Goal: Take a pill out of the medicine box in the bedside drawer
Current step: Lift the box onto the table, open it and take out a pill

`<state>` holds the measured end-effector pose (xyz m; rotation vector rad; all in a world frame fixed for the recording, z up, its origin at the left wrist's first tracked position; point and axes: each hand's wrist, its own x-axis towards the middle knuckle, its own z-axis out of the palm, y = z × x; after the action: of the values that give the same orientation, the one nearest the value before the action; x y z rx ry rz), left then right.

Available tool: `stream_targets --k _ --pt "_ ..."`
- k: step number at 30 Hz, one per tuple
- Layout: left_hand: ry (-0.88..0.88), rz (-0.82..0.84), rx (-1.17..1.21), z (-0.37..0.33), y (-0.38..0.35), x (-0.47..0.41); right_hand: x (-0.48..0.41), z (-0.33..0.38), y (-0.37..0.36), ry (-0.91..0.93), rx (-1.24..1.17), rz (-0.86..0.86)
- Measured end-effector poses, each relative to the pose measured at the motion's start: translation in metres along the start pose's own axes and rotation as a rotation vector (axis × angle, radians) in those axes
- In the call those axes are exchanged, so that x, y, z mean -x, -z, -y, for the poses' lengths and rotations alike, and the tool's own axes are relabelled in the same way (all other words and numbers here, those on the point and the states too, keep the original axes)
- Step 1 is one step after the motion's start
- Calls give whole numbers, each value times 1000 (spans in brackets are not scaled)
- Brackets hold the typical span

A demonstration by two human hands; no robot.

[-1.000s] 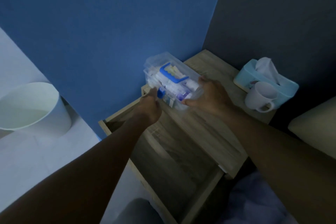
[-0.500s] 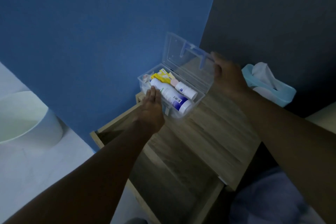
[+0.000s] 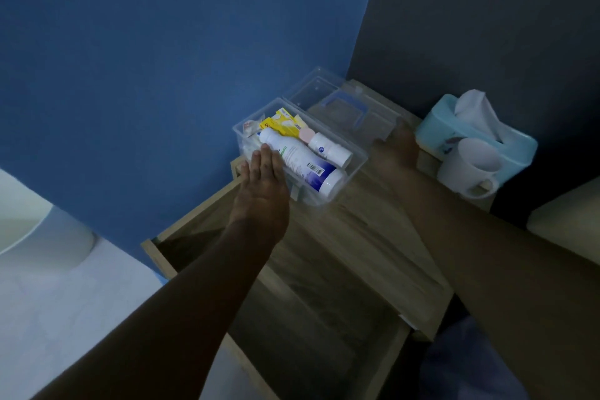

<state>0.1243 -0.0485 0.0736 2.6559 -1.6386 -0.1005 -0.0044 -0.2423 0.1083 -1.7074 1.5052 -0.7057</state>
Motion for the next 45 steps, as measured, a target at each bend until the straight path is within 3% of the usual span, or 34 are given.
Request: stream_targets --k 4,9,12,17,25,29,37,40,43,45 --pt "1 -19 11 0 1 4 13 23 -3 457 96 -79" --pt "-3 -8 1 -1 3 5 7 63 -22 865 316 286" --pt "-6 -10 19 0 3 6 -3 73 -35 859 564 467" --pt "-3 0 64 1 4 6 -14 75 -52 848 731 546" --pt "10 0 56 -2 10 9 -9 68 -57 782 552 446" --pt "15 6 48 -1 12 10 2 67 -50 624 327 350" --pt "49 155 87 0 44 -6 35 71 14 735 305 373" --pt "177 87 419 -3 68 -6 44 71 45 712 317 338" --pt "452 -106 1181 -21 90 -5 57 74 75 738 284 293" --pt "481 -31 1684 -39 109 -1 70 77 94 791 261 275"
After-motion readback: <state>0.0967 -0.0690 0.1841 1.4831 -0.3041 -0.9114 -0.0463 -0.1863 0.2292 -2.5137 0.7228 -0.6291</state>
